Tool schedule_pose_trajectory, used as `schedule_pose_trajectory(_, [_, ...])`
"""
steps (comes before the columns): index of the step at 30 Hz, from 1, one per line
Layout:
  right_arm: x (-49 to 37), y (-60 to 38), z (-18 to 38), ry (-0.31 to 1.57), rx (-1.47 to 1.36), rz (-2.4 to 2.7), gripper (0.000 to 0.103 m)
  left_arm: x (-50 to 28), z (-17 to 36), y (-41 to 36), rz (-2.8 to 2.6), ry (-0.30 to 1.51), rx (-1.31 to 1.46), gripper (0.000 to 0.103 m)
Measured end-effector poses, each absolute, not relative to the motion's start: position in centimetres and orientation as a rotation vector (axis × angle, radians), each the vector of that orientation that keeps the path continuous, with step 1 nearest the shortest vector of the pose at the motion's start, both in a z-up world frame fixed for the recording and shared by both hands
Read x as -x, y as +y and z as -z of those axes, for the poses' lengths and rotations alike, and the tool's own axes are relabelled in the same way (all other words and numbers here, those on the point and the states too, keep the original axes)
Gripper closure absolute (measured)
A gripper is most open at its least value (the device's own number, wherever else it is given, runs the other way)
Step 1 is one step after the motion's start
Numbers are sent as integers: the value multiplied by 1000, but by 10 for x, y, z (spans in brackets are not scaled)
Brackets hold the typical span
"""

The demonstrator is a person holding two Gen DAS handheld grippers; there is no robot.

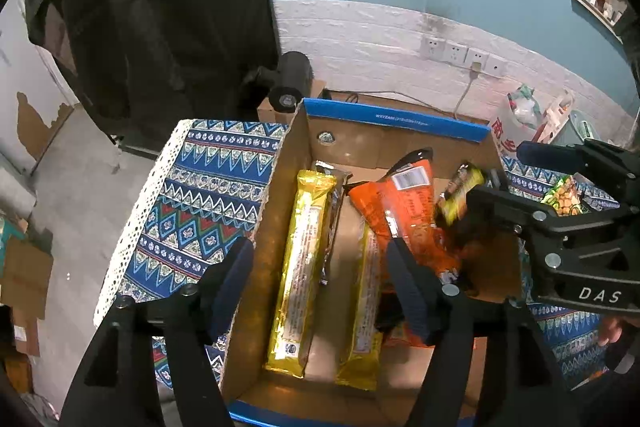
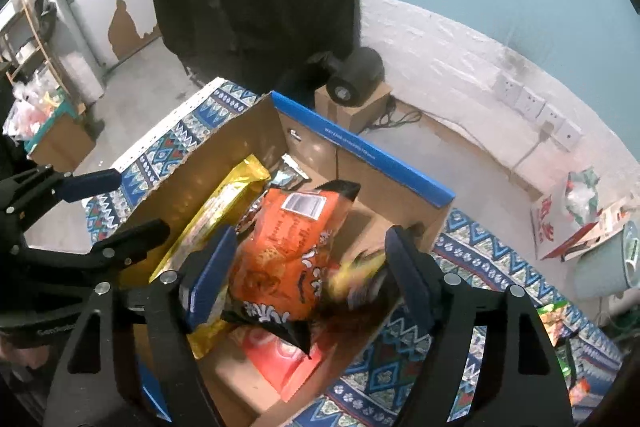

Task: Organize snacks
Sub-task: 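Open the left tool dropping the yellow stick while the right tool drops the black packet into the box, then move both tools from the box back to the remaining snacks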

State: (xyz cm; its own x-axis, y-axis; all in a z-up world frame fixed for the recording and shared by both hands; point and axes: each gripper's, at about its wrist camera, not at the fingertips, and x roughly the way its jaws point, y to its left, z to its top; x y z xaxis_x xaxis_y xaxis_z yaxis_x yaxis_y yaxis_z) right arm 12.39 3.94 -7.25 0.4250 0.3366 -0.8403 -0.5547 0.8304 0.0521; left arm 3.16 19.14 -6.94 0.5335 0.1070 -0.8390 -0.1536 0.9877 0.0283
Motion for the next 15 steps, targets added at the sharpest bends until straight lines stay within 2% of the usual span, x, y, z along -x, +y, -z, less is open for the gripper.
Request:
schedule_pose_trajectory(2, [-122, 37, 70, 979, 254, -554, 25, -31, 68, 188, -152, 994, 49, 28])
schedule_pose_trajectory(15, [-105, -7, 66, 969, 292, -467, 25, -30, 59, 148, -82, 983, -10, 26])
